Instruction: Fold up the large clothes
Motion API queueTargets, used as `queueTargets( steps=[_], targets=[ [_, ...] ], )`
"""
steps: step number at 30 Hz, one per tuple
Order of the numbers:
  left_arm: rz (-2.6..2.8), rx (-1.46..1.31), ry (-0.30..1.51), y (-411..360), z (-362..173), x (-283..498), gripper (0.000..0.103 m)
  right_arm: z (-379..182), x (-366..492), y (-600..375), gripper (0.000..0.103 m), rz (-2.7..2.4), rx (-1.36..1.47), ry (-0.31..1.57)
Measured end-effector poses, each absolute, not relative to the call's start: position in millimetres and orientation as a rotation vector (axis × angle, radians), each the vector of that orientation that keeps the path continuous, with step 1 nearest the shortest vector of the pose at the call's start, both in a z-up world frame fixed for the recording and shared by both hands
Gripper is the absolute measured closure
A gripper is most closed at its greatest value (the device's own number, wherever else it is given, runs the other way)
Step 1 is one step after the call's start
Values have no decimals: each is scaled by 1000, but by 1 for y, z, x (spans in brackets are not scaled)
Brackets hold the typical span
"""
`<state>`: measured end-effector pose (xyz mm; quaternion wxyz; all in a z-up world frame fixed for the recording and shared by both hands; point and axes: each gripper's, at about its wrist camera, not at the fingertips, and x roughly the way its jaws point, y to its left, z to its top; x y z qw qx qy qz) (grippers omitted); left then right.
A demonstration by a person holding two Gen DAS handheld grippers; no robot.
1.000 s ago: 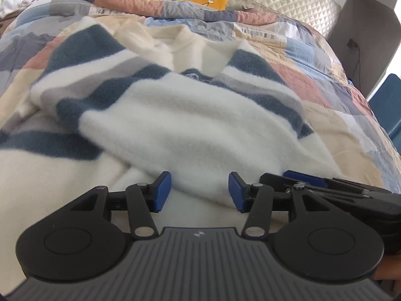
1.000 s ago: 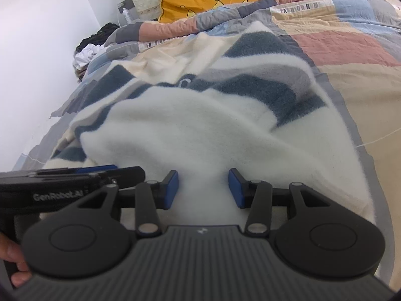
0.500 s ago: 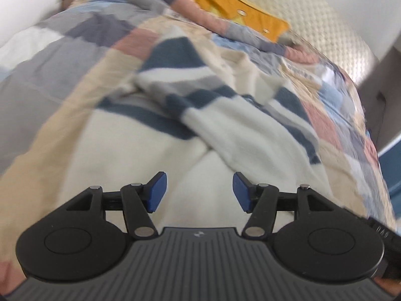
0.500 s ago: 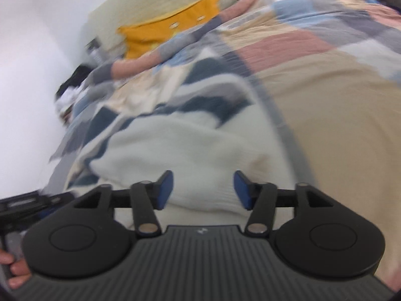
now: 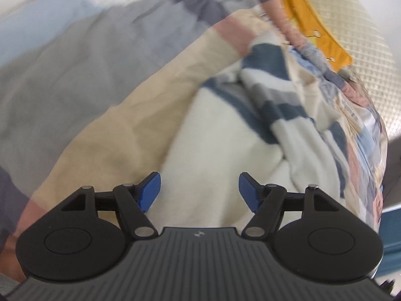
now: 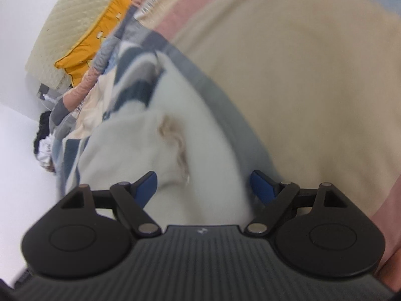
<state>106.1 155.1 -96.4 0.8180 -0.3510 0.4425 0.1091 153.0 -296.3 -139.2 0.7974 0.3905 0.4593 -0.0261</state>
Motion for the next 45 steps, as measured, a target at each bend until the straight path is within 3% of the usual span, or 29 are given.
queueTargets(
  steps=[17, 27, 41, 45],
  targets=[
    [183, -843, 1002, 155, -118, 107, 24, -127, 158, -267, 16, 324, 957, 955],
    [-12, -902, 960, 145, -105, 103, 24, -149, 157, -275, 18, 163, 964, 1047],
    [106, -764, 1142, 132, -129, 117, 24, -159, 155, -270, 20, 199, 989, 1084],
    [-27, -895, 1084, 136, -128, 115, 24, -157, 152, -271, 20, 264, 1066, 1038]
  ],
)
